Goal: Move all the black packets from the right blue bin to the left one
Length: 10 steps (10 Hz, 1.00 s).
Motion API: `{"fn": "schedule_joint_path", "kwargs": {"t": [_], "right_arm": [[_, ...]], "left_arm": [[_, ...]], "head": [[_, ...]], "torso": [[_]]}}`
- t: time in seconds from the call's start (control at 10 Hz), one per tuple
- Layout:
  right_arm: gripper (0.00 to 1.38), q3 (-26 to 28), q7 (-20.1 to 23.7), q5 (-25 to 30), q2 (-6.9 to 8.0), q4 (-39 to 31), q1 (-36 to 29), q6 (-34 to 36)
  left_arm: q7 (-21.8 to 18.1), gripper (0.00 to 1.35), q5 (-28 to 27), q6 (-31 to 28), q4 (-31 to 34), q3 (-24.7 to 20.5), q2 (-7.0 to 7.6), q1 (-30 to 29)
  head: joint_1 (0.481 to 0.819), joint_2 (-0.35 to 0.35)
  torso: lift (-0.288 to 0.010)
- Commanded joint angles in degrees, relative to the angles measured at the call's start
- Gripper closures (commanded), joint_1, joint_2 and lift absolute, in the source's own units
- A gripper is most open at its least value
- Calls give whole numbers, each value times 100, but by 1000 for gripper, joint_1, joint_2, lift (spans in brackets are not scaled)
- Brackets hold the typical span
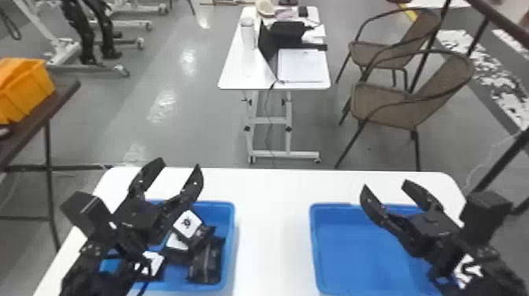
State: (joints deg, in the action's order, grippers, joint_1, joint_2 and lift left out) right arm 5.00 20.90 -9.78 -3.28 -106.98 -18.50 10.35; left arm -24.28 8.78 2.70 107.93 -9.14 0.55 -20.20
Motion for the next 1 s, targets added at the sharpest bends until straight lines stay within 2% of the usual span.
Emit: {"fn": "schedule_joint_path", "kwargs": {"t": [0.0,0.1,0.2,0.3,0.4,0.5,0.6,0.9], "right_arm": [[157,203,-42,213,196,-394,-611,-121],[157,352,-42,345,333,-623,-1033,-174],[157,484,-77,609,333,-869,-1402,-244],[157,510,-165,750,333,-966,-1639,-314],[157,502,-174,829,333,-904,-1850,-429],[157,493,-113,1092,333,-904,-2026,-438],[157,502,-95,1119,333,-913,-2149,-438],[157,378,-95,1444,333,-904,-2061,-438]], "left_arm": [[-85,314,72,328,35,-44,-46,-485],[-32,320,54,468,114,-114,-70,-925],[117,320,-227,591,273,-272,-70,-1364],[468,320,-403,899,264,-431,-70,-1724],[723,320,-412,1031,264,-474,-70,-1979],[451,320,-438,864,273,-527,-70,-2111],[389,320,-684,679,483,-606,-70,-2181],[425,320,-842,565,536,-483,-70,-2058]], "head": [[695,32],[695,28],[695,18],[695,17],[695,35],[695,61],[695,65],[695,72]], "torso": [[0],[0],[0],[0],[0],[0],[0],[0]]}}
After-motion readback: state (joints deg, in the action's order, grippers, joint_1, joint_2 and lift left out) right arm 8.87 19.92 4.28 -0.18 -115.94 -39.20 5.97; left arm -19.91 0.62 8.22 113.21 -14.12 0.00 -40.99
